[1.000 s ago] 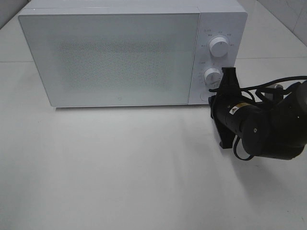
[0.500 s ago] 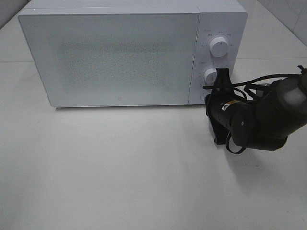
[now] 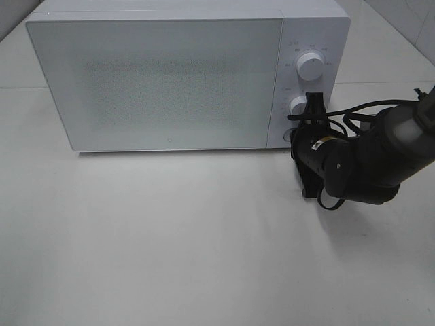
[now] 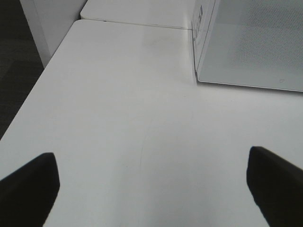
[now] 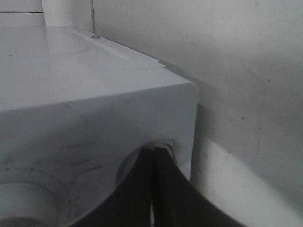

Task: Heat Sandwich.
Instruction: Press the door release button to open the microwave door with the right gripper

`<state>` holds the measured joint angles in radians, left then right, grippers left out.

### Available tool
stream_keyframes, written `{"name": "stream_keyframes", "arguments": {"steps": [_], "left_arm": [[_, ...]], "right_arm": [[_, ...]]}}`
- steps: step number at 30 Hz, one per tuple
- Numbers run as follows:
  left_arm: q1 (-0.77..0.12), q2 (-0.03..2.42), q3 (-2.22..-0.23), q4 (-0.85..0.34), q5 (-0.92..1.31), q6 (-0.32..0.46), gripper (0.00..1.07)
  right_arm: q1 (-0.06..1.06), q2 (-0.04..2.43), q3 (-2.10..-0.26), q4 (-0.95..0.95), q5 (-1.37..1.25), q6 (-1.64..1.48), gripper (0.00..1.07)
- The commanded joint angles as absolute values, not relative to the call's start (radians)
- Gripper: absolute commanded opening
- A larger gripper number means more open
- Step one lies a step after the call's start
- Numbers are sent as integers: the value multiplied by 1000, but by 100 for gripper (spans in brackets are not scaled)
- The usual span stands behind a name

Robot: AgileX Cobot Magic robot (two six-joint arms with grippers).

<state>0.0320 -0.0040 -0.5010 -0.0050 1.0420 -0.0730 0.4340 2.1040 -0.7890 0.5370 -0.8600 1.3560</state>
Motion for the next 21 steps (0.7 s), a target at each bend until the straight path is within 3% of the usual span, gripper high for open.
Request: {"name": "stream_keyframes", "arguments": {"steps": [1, 21], "left_arm": [[35, -27, -498, -14, 1034, -73, 103], [35, -27, -498, -14, 1034, -73, 103]], "right_arm": [[419, 2100, -815, 535, -925, 1342, 1], [418, 2158, -979, 500, -1113, 1319, 1]]}}
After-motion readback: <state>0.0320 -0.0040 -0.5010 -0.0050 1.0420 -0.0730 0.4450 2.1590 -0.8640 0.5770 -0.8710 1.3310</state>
